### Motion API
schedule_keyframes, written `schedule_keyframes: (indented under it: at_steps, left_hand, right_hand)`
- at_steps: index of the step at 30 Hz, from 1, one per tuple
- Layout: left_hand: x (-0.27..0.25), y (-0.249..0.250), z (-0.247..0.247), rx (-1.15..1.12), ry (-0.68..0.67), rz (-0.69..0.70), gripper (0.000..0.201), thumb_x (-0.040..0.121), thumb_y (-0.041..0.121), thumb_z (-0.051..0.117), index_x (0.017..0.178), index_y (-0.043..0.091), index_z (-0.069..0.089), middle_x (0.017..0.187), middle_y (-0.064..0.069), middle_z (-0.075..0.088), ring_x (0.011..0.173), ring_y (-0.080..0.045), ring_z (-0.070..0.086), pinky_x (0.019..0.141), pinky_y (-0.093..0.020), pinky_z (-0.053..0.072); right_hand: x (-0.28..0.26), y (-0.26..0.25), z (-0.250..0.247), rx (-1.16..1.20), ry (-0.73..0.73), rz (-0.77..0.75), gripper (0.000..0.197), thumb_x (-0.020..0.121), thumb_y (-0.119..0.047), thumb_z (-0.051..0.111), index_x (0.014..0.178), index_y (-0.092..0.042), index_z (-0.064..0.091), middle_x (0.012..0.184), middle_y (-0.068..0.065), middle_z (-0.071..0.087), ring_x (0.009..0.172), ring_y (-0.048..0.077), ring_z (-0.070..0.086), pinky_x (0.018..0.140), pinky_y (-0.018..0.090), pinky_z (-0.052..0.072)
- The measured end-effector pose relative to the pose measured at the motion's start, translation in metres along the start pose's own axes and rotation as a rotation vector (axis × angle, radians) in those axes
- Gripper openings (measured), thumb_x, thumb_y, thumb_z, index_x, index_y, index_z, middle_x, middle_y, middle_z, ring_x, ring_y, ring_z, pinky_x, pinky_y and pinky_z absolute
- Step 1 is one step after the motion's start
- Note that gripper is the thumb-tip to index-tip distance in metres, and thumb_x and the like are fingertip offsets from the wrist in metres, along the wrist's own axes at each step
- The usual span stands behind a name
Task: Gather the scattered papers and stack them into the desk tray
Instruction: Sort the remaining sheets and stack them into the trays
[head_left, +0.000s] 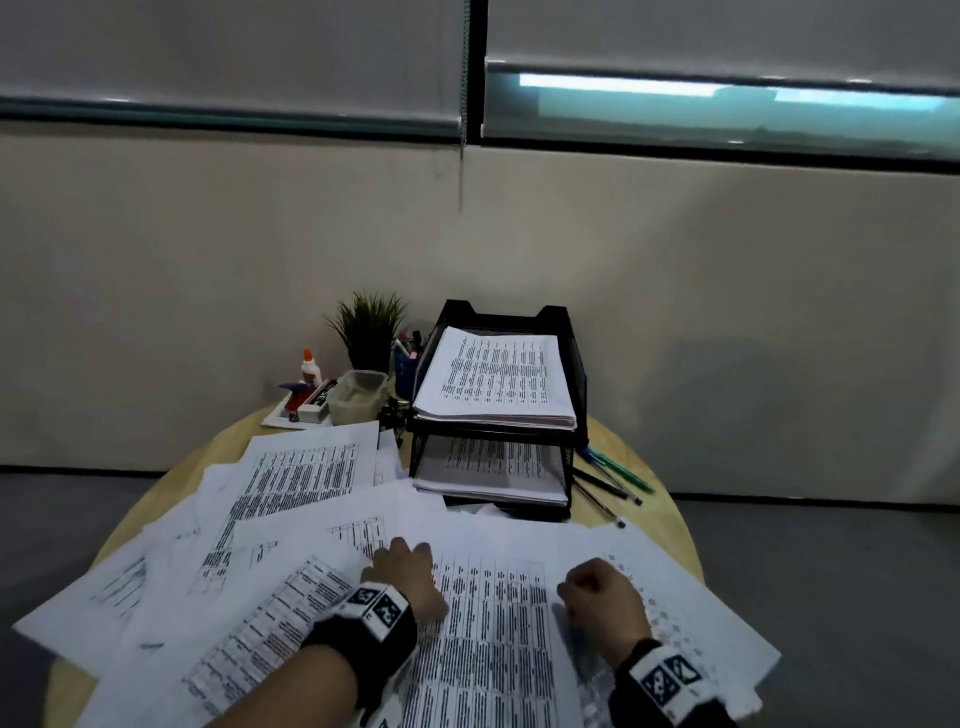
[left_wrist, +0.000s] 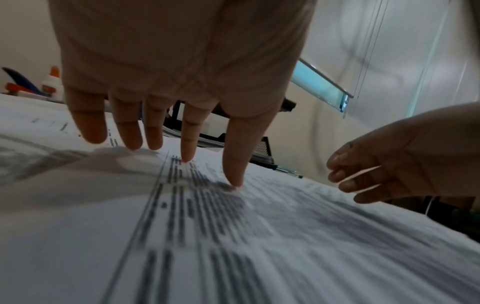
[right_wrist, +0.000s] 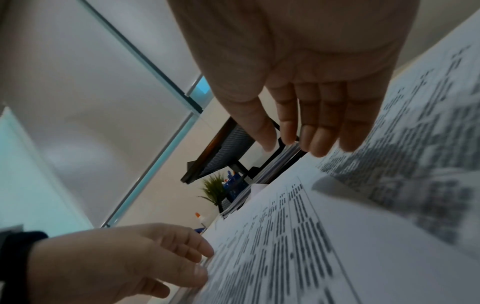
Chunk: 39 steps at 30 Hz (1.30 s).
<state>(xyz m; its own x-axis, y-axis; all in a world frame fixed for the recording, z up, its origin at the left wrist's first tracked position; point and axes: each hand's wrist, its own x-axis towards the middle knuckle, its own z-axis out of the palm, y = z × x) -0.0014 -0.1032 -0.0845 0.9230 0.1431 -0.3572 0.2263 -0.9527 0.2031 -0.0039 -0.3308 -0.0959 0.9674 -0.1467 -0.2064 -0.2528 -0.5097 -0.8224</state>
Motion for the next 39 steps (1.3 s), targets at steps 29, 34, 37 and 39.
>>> schedule_keyframes:
  at_steps: [29, 34, 37, 39]
  left_hand:
    - [-0.125, -0.047, 0.055, -0.193, 0.048, -0.226, 0.11, 0.064, 0.058, 0.068, 0.149, 0.011, 0.016, 0.154, -0.011, 0.018, 0.142, -0.031, 0.019, 0.114, -0.04, 0.028]
    - [-0.119, -0.052, 0.055, -0.258, 0.088, -0.188, 0.079, 0.054, 0.044, 0.074, 0.123, 0.014, 0.051, 0.128, -0.007, 0.053, 0.119, -0.024, 0.05, 0.097, -0.034, 0.047]
    - [-0.116, -0.052, 0.052, -0.33, 0.057, -0.195, 0.037, 0.062, 0.027, 0.078, 0.091, 0.013, 0.06, 0.095, -0.003, 0.066, 0.089, -0.018, 0.064, 0.075, -0.024, 0.054]
    - [-0.116, -0.05, 0.048, -0.344, 0.024, -0.226, 0.032, 0.064, 0.029, 0.075, 0.085, 0.011, 0.06, 0.087, -0.002, 0.064, 0.086, -0.017, 0.064, 0.068, -0.022, 0.052]
  right_hand:
    - [-0.077, 0.067, -0.041, 0.804, 0.302, 0.499, 0.057, 0.078, -0.006, 0.069, 0.127, 0.009, 0.046, 0.106, 0.019, 0.056, 0.085, 0.031, 0.055, 0.072, 0.039, 0.042]
    - [-0.067, 0.071, -0.04, 0.786, 0.409, 0.514, 0.042, 0.077, -0.015, 0.071, 0.108, 0.007, 0.053, 0.104, 0.015, 0.056, 0.081, 0.03, 0.054, 0.075, 0.04, 0.043]
    - [-0.063, 0.073, -0.045, 0.787, 0.455, 0.512, 0.036, 0.079, -0.012, 0.068, 0.103, 0.011, 0.054, 0.084, 0.012, 0.054, 0.074, 0.028, 0.05, 0.068, 0.038, 0.04]
    - [-0.057, 0.077, -0.042, 0.829, 0.463, 0.492, 0.056, 0.076, -0.018, 0.07, 0.122, 0.006, 0.049, 0.09, 0.014, 0.051, 0.074, 0.028, 0.049, 0.066, 0.039, 0.04]
